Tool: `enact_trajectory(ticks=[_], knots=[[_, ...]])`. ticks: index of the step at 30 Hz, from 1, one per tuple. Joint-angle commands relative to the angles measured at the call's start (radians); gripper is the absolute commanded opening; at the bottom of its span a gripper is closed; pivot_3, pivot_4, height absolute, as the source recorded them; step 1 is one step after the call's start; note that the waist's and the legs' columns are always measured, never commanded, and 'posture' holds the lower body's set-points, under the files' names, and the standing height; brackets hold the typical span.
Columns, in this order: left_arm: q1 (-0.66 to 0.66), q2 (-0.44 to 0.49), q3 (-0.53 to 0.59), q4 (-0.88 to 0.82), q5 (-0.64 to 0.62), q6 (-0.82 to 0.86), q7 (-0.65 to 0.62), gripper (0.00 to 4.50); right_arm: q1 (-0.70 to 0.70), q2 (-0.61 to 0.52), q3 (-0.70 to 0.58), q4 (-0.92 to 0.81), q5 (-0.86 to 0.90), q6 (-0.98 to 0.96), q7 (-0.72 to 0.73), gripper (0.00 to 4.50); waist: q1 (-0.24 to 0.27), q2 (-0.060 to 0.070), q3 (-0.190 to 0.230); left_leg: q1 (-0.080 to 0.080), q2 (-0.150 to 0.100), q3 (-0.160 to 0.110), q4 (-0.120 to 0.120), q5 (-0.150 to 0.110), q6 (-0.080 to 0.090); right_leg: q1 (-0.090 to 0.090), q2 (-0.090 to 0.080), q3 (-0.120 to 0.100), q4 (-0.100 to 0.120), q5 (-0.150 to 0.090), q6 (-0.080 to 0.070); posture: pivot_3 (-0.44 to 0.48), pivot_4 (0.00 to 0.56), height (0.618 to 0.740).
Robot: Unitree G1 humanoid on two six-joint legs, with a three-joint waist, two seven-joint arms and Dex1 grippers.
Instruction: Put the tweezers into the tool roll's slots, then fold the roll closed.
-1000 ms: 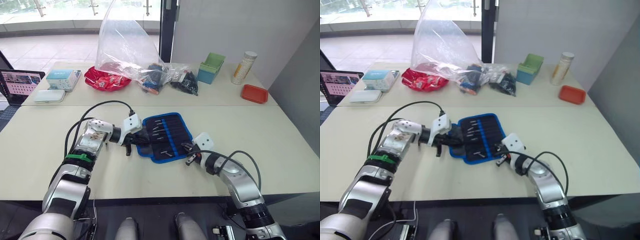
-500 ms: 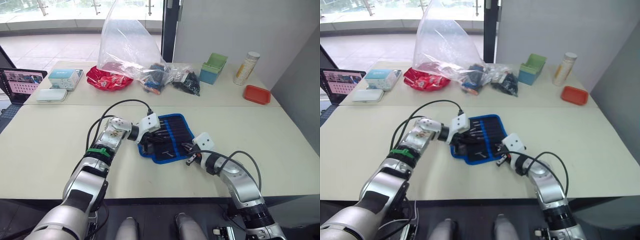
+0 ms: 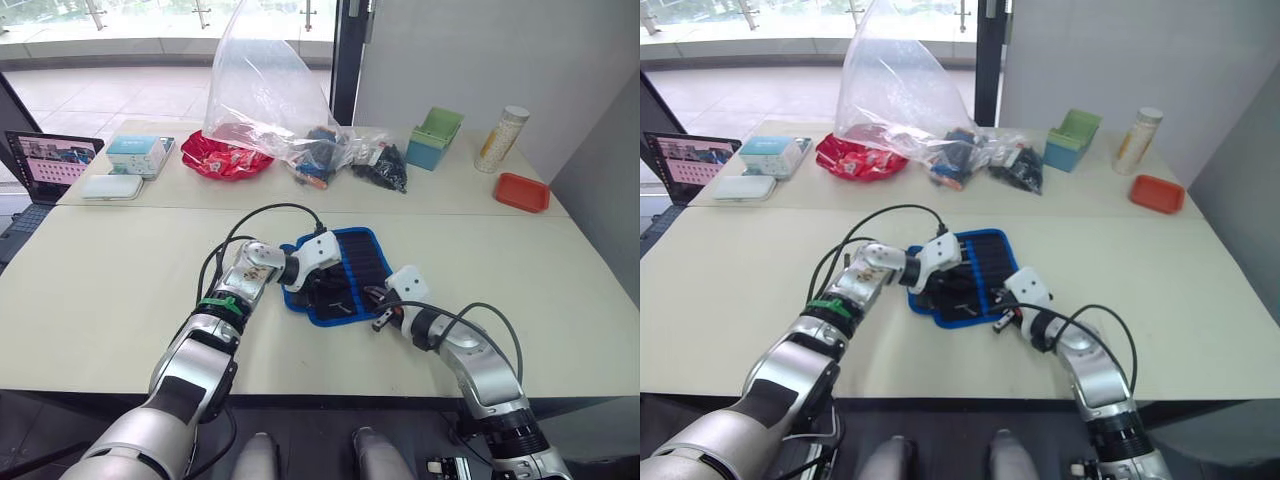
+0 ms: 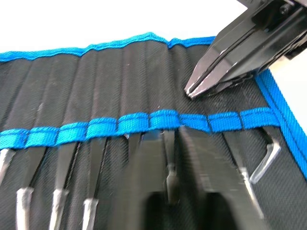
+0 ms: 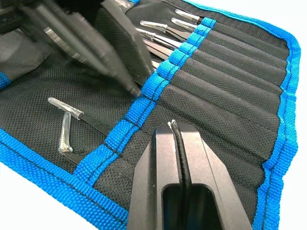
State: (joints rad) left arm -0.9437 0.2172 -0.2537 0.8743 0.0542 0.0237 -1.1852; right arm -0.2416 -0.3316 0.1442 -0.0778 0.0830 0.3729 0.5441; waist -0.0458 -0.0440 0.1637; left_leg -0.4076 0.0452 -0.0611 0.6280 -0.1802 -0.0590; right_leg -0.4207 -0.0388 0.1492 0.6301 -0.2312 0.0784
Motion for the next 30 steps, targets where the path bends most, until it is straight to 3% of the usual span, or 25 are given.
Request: enact_trajectory(ticks=[1,7,8,16,21,30], knots=[[0.019,0.029,0.035,-0.139,-0.061,0.058,-0.044,2.4,0.024,0.0,0.02,0.017,-0.002,0.023,0.008,0.0,-0.002,0.0,0.0,0.0,0.0,0.0,0.0,0.0,0.0,0.0,0.0,0.0,0.0,0.0,0.0,0.0,0.15,0.733],[0.123,0.147,0.13,-0.472,-0.173,0.275,-0.035,4.38,0.027,-0.009,0.016,0.021,-0.001,0.019,0.013,0.0,-0.021,0.0,0.0,0.0,0.0,0.0,-0.001,0.0,0.0,-0.001,0.0,0.0,0.001,0.0,0.0,0.0,0.15,0.733],[0.143,0.166,0.151,-0.527,-0.198,0.315,-0.028,4.48,0.027,-0.009,0.016,0.021,-0.001,0.019,0.014,0.0,-0.022,0.0,0.0,0.0,0.001,0.0,-0.001,0.0,0.0,-0.001,0.0,0.0,0.001,0.0,0.0,0.0,0.15,0.733],[0.414,0.301,0.448,-0.853,-0.421,0.482,0.098,4.48,-0.004,-0.002,0.038,0.067,-0.003,-0.001,0.045,0.0,-0.029,0.0,0.0,0.002,0.002,0.0,-0.001,0.0,0.0,0.0,0.0,0.0,0.001,0.0,-0.001,0.0,0.15,0.733],[0.636,0.338,0.627,-0.952,-0.448,0.44,0.238,4.48,-0.03,-0.006,0.051,0.11,-0.003,-0.021,0.082,0.0,-0.027,0.0,0.0,0.003,0.002,0.0,-0.001,0.0,0.0,0.0,0.0,-0.001,0.001,0.0,-0.001,0.0,0.15,0.733],[1.023,0.264,0.816,-1.065,-0.464,0.278,0.427,4.48,-0.101,0.009,0.084,0.218,-0.01,-0.069,0.154,0.0,-0.033,-0.002,-0.001,0.007,0.004,0.003,-0.001,0.0,0.0,0.001,0.0,0.0,0.001,-0.004,-0.009,0.0,0.15,0.733]])
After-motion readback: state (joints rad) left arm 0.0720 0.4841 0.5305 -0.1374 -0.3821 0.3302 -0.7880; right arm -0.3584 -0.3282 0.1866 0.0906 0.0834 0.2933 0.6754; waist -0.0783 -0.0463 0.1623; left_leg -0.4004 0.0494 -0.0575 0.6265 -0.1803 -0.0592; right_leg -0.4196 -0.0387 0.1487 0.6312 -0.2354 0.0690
